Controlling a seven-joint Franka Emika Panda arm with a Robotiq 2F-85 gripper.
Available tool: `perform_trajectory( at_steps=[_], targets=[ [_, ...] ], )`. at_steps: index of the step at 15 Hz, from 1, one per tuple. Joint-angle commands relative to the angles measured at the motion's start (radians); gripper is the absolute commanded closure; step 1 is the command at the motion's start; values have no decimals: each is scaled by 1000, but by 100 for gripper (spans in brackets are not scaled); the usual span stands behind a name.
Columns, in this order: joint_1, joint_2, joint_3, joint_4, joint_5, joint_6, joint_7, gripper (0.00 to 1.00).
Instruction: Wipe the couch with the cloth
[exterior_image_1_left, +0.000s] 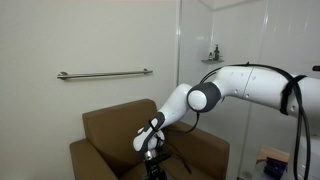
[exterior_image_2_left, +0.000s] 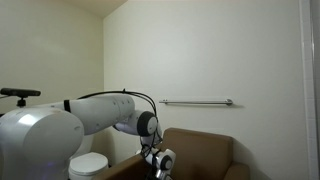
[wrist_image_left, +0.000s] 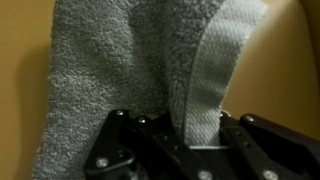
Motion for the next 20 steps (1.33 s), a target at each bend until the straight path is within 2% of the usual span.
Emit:
perform_trajectory(
  at_steps=[1, 4, 6, 8, 9, 12, 20],
  targets=[
    [75, 26, 80, 101, 3, -7, -23, 94],
    [146, 34, 134, 142, -11, -13, -26, 94],
    [186, 63, 113, 198, -17, -50, -17, 94],
    [166, 89, 90, 227, -11, -99, -20, 94],
    [153, 43, 76, 141, 2, -81, -26, 94],
    [120, 62, 42, 117, -2, -87, -23, 94],
    [-70, 62, -74, 87, -18, -34, -25, 94]
  ],
)
